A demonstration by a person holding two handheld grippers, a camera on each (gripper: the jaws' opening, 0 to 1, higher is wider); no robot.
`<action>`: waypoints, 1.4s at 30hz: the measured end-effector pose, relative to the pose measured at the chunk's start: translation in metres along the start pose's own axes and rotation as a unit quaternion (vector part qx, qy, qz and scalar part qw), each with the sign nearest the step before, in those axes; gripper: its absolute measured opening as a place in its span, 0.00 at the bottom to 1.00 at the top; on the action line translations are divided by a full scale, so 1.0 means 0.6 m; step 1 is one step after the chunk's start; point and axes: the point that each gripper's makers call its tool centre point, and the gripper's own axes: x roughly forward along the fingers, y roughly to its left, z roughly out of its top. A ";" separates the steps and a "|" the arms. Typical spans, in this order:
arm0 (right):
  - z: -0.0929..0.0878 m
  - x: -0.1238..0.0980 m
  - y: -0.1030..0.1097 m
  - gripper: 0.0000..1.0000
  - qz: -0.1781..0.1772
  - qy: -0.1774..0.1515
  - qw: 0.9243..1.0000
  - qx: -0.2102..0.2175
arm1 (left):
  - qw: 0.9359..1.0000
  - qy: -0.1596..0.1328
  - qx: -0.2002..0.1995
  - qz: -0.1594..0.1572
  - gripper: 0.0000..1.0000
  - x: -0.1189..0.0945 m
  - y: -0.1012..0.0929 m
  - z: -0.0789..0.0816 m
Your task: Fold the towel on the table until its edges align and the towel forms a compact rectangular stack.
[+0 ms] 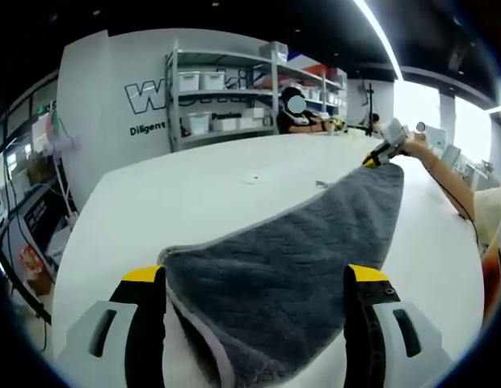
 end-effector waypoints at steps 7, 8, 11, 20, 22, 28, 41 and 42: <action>0.026 -0.031 -0.013 0.30 -0.019 -0.016 1.000 -0.005 | 1.000 0.000 -0.002 0.001 0.89 0.000 0.002 0.000; 0.035 -0.036 -0.013 0.31 -0.023 -0.026 0.999 -0.008 | 1.000 0.000 -0.002 0.001 0.89 0.000 0.002 0.000; 0.062 -0.047 -0.012 0.35 -0.028 -0.061 0.998 -0.006 | 1.000 -0.001 -0.002 0.002 0.89 -0.001 0.003 0.000; 0.154 -0.135 -0.023 0.38 -0.069 -0.167 0.984 0.006 | 1.000 -0.004 -0.006 0.003 0.88 -0.003 0.003 0.002; 0.155 -0.144 -0.021 0.45 -0.073 -0.164 0.984 0.007 | 1.000 -0.004 -0.008 0.002 0.88 -0.003 0.003 0.002; 0.153 -0.169 -0.003 0.71 -0.075 -0.171 0.982 0.013 | 1.000 -0.004 -0.010 0.003 0.88 -0.006 0.006 0.002; 0.078 -0.205 0.011 0.85 -0.088 -0.189 0.974 0.087 | 1.000 -0.007 -0.014 0.010 0.87 -0.005 0.013 0.002; 0.075 -0.203 0.012 0.86 -0.086 -0.187 0.975 0.089 | 1.000 -0.007 -0.014 0.010 0.87 -0.005 0.013 0.002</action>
